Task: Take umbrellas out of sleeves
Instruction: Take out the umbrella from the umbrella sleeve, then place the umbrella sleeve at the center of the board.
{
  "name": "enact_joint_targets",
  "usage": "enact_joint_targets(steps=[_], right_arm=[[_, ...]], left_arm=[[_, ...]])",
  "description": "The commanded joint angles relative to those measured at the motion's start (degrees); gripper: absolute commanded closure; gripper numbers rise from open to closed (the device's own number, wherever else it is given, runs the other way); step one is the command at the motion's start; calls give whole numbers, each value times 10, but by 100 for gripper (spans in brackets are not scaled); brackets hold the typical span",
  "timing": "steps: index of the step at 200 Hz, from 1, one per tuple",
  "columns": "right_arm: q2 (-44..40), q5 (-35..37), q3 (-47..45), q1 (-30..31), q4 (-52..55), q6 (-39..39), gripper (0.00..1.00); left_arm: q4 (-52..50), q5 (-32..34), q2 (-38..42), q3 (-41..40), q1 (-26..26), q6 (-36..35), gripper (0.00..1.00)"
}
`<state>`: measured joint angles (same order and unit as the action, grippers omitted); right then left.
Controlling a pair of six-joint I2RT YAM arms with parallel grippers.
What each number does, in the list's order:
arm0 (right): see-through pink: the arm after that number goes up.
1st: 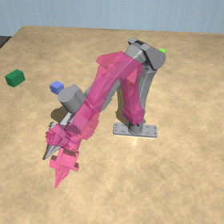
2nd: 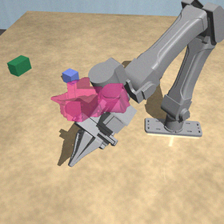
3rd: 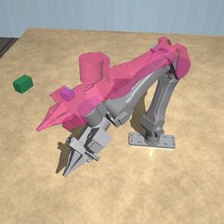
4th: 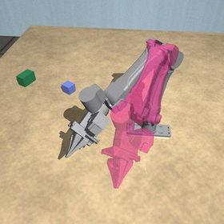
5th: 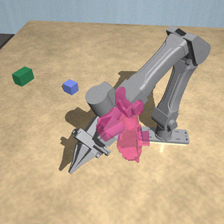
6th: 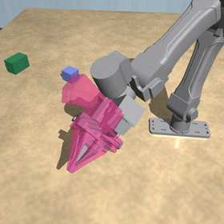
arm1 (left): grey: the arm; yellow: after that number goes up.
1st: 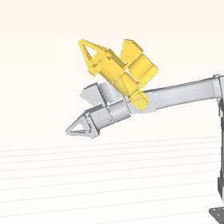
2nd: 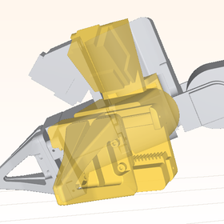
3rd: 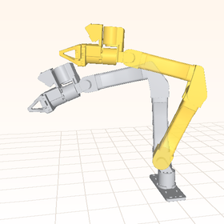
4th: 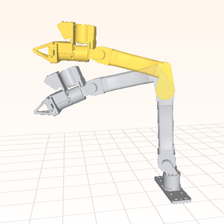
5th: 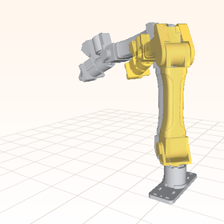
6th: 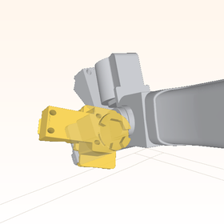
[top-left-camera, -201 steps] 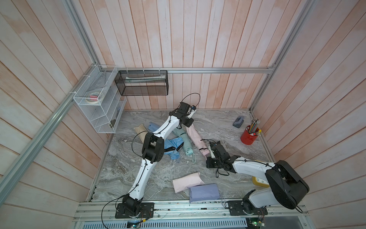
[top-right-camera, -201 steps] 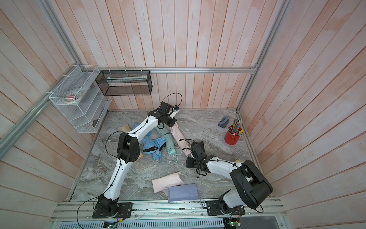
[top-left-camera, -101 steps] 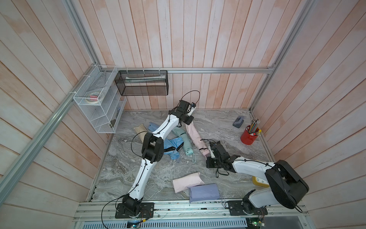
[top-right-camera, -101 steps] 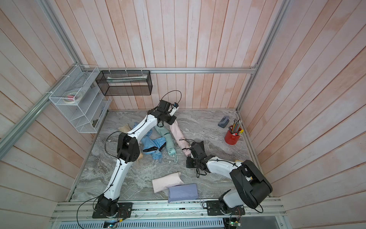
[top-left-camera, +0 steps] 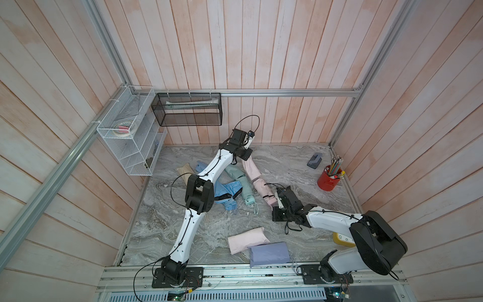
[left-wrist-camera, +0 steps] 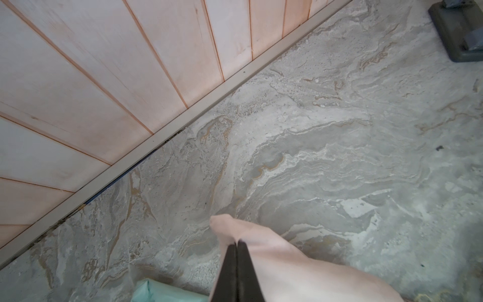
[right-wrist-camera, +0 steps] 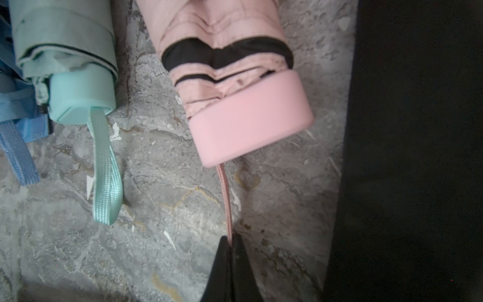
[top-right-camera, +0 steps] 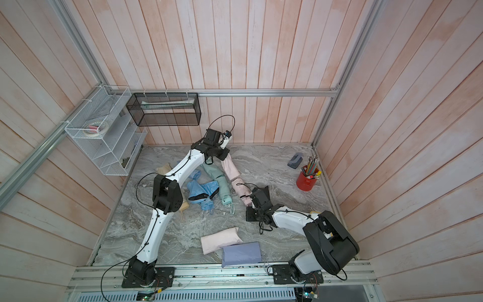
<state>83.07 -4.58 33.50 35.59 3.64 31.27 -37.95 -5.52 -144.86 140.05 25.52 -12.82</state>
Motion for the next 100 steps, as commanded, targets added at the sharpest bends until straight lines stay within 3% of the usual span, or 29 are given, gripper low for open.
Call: enact_joint_targets(steps=[1, 100], right_arm=[[14, 6, 4, 4, 20, -6, 100], [39, 3, 18, 4, 12, -12, 100]], left_arm=[[19, 9, -6, 15, -6, 1, 100], [57, 17, -35, 33, -11, -4, 100]])
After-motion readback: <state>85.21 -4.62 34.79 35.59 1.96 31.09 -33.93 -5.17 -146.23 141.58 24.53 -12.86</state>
